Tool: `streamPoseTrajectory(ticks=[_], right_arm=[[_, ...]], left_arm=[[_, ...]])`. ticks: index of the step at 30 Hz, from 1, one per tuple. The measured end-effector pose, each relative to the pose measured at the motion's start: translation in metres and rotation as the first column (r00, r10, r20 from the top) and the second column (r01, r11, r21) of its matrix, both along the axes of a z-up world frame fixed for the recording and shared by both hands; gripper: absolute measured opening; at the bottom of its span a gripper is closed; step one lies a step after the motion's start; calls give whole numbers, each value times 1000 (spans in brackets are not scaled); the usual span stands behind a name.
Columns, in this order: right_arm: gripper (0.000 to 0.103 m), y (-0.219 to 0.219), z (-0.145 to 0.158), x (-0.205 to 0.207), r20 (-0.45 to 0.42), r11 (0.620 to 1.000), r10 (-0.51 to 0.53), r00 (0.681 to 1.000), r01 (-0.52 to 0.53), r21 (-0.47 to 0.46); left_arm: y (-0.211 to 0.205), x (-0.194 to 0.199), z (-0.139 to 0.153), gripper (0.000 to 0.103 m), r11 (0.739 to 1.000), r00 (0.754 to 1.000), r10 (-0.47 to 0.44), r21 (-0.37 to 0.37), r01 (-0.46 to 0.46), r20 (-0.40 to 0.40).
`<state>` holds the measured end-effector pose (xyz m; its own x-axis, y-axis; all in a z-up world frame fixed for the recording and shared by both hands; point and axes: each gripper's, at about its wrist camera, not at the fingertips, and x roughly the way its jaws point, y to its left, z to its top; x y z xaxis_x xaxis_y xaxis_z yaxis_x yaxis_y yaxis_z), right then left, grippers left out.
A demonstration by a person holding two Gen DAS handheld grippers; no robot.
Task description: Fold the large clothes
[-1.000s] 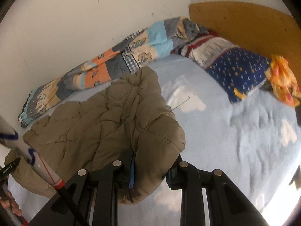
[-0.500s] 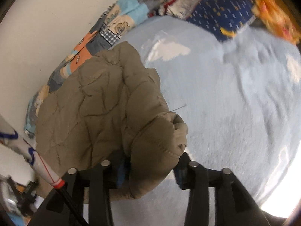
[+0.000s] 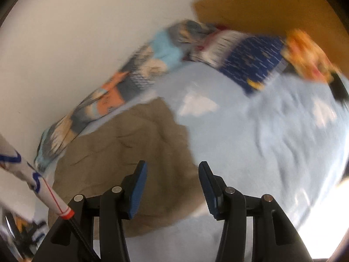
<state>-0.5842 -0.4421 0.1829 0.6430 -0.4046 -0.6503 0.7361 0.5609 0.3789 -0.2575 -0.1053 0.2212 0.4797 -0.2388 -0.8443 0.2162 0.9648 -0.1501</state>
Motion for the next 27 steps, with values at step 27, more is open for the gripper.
streamPoseTrajectory(ticks=[27], right_arm=[[40,13,-78,159,-284,954,299,911,-296,55]], left_arm=[[-203,6,-60,77,852,859,-512,122,509,-8]])
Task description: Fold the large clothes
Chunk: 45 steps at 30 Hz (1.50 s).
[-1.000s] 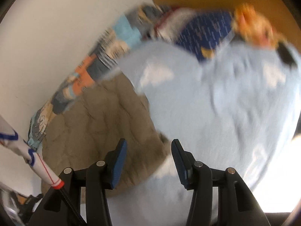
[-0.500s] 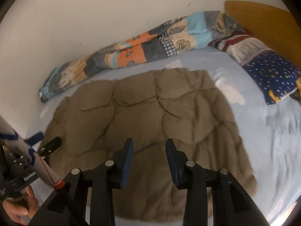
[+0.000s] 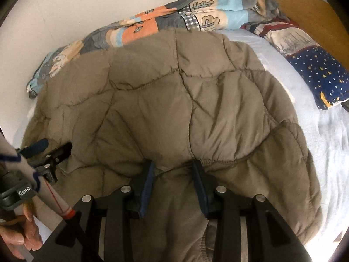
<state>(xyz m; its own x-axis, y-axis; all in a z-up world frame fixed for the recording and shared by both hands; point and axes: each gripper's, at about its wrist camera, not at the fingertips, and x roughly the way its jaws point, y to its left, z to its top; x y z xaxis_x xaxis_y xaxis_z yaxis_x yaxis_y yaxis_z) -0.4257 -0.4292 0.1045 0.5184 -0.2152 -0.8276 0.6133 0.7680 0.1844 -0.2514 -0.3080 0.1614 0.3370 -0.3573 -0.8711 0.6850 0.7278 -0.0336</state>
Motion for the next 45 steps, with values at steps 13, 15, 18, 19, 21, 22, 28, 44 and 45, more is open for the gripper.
streamPoseTrajectory(ticks=[13,15,18,19,21,22,28,44,45], right_arm=[[40,-75,0,6,41,989,-135,990,132,70],[41,-72,-2,11,20,992,-118,993,117,35],[41,-69,2,13,9,994,-106,994,106,7],[41,-70,5,8,24,994,-112,993,112,21],[41,-69,17,-3,75,991,-128,989,125,43],[41,-67,25,-11,97,991,-133,986,130,38],[41,-40,48,-61,117,989,-133,984,139,-44],[44,-29,11,-126,30,980,-199,980,199,8],[45,-31,5,-122,5,981,-192,981,192,14]], left_arm=[[21,84,-21,77,972,974,223,78,-220,-29],[16,82,-23,77,973,978,210,96,-209,-4],[19,81,-15,77,972,975,223,77,-223,5],[22,78,-10,77,973,975,224,64,-223,-2],[33,70,2,77,973,974,228,30,-228,-5],[42,64,13,77,972,972,235,6,-235,8],[89,30,60,77,965,963,259,-56,-255,78],[167,10,-20,79,906,909,413,129,-403,-56],[165,10,-21,79,905,909,413,137,-403,-53]])
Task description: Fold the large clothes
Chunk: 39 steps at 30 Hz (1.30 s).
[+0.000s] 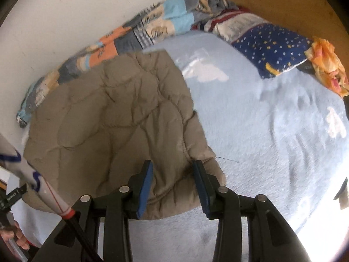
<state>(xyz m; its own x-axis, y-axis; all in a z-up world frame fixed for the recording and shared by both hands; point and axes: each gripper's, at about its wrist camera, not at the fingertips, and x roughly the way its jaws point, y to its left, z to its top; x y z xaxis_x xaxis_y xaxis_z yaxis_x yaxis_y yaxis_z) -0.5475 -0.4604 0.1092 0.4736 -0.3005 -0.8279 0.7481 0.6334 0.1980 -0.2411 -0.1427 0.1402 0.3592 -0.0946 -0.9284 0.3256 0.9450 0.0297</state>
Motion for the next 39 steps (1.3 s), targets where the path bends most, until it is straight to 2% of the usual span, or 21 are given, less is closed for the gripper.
streamPoseTrajectory(ticks=[3,4,5,8,11,15,18,21,27,30,39], right_arm=[[46,-4,-13,7,-42,999,-15,999,16,29],[46,-2,-10,6,-40,1000,-23,999,24,18],[46,1,-5,5,-32,1000,-29,999,28,-5],[46,24,21,5,21,989,-3,1000,6,-151],[46,49,32,16,57,974,76,996,-62,-216],[46,91,31,40,70,951,219,973,-197,-236],[46,113,22,57,32,934,275,961,-259,-247],[46,118,6,68,-7,931,293,956,-287,-224],[47,112,-21,80,-59,935,293,954,-299,-193],[48,110,-28,83,-75,937,291,954,-300,-180],[49,109,-32,90,-105,937,286,953,-300,-177]], left_arm=[[-5,-3,7,79,1000,999,3,20,-3,40],[-6,-9,14,79,1000,997,-2,27,0,76],[-8,-14,20,79,1000,994,-8,29,5,111],[-18,-37,43,79,998,969,-61,25,56,241],[-36,-60,54,79,993,945,-117,7,121,304],[-65,-85,43,79,977,934,-207,14,212,290],[-81,-99,24,79,967,928,-252,43,250,273],[-89,-105,16,79,966,914,-259,66,251,313],[-95,-99,-4,80,964,918,-264,78,253,296],[-97,-100,-9,80,960,909,-278,100,260,311],[-93,-97,-8,80,963,916,-270,70,261,298]])
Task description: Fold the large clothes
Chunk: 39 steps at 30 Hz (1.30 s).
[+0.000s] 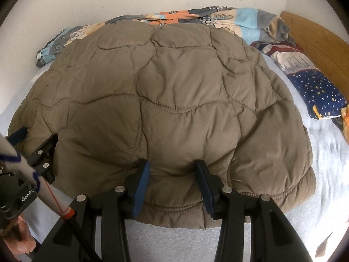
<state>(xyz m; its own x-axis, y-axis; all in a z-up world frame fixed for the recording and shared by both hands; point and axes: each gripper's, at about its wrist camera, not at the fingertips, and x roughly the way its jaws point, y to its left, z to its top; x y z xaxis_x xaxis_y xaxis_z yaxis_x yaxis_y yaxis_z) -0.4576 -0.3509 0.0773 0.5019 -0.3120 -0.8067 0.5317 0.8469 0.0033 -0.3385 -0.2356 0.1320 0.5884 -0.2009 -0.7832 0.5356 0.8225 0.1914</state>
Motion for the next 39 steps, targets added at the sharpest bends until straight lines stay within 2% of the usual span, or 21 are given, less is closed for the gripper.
streamPoseTrajectory(ticks=[7,13,17,21,23,28,30,32,34,37,39], right_arm=[[52,9,17,-14,41,1000,-20,999,20,0],[54,21,42,-48,128,998,-60,990,62,-13],[54,25,51,-68,151,997,-75,986,77,-5],[55,31,61,-86,175,995,-97,980,95,16],[58,36,66,-93,184,995,-99,978,98,14],[60,56,89,-108,196,996,-90,977,89,13],[64,65,106,-115,224,997,-81,971,81,7],[77,75,130,-123,268,997,-63,961,70,-18],[84,84,153,-131,323,997,-42,945,61,-51],[92,97,175,-137,364,993,-22,931,63,-102],[92,103,180,-137,373,992,-22,928,66,-106]], left_arm=[[14,-4,10,80,999,1000,-3,-36,2,-18],[22,-10,18,80,999,1000,7,-41,-8,-30],[28,-20,29,80,998,1000,14,-54,-16,-27],[40,-39,53,80,994,1000,7,-109,-7,-5],[47,-49,68,80,992,1000,5,-129,-4,5],[69,-76,123,82,989,997,10,-149,0,70],[80,-85,142,93,987,993,30,-159,-12,115],[89,-93,162,96,985,986,33,-175,-4,164],[95,-95,175,98,984,983,29,-179,5,183],[97,-89,181,98,984,989,29,-176,-2,147],[99,-82,181,98,987,991,46,-161,-26,122]])
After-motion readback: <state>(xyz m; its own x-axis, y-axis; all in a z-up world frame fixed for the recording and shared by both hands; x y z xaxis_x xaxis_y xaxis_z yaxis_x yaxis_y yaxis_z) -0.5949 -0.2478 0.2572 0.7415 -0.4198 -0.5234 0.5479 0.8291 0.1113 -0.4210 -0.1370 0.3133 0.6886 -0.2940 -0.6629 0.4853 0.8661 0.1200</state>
